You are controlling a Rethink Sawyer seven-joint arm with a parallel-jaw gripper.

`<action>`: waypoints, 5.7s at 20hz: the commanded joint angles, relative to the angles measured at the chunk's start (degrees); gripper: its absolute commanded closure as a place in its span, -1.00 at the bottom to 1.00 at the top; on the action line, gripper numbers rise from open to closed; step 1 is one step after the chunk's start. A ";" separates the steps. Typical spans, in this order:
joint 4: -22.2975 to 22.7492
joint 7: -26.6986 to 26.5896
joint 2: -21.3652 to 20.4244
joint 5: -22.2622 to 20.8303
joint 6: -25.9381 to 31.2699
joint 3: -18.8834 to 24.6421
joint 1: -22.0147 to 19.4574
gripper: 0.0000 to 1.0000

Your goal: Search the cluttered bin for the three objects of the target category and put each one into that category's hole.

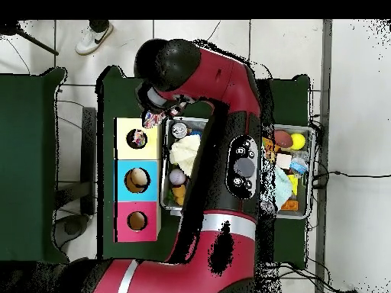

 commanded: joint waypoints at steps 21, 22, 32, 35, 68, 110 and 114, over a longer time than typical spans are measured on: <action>13.60 26.09 -3.12 5.49 -5.84 -2.65 4.58 1.00; 13.51 25.63 -3.03 5.17 -6.02 -2.73 4.59 1.00; 15.74 20.91 -3.88 4.53 -8.11 -1.68 2.87 1.00; 15.07 21.18 -3.53 4.46 -7.82 -1.72 2.76 1.00; 16.60 27.58 -2.24 6.75 -11.13 -1.93 4.46 1.00; 29.19 17.16 -9.21 4.26 -15.98 -1.24 1.47 1.00; 29.44 19.27 -9.10 4.88 -16.82 -1.16 2.27 1.00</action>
